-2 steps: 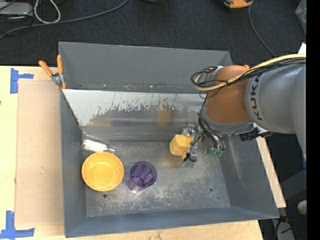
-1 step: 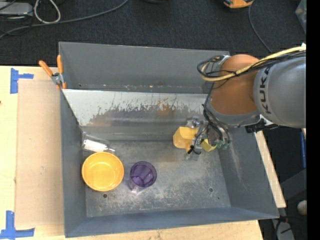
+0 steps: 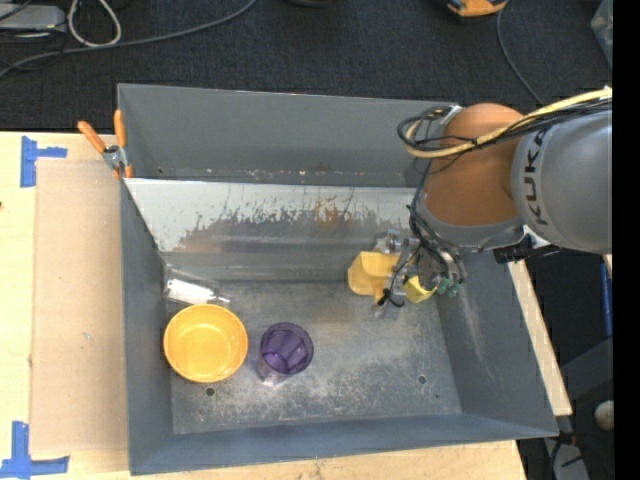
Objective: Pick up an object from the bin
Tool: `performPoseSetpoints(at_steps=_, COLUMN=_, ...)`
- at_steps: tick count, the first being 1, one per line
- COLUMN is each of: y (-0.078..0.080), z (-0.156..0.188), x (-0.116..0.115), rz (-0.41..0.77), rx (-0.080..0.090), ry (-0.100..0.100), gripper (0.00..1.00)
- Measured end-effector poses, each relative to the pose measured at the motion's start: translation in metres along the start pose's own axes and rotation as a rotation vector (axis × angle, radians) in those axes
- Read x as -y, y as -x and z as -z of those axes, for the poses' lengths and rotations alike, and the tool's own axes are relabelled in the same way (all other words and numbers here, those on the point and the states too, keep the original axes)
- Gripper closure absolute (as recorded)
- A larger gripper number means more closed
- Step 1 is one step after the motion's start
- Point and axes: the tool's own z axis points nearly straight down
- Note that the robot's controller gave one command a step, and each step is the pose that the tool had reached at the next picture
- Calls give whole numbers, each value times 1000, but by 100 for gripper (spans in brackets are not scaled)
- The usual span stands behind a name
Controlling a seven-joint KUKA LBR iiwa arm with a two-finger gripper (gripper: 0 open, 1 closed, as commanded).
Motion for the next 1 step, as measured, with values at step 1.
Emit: performPoseSetpoints(at_steps=1, y=1, z=7, x=0, rz=1, rx=3, ry=0, gripper=100)
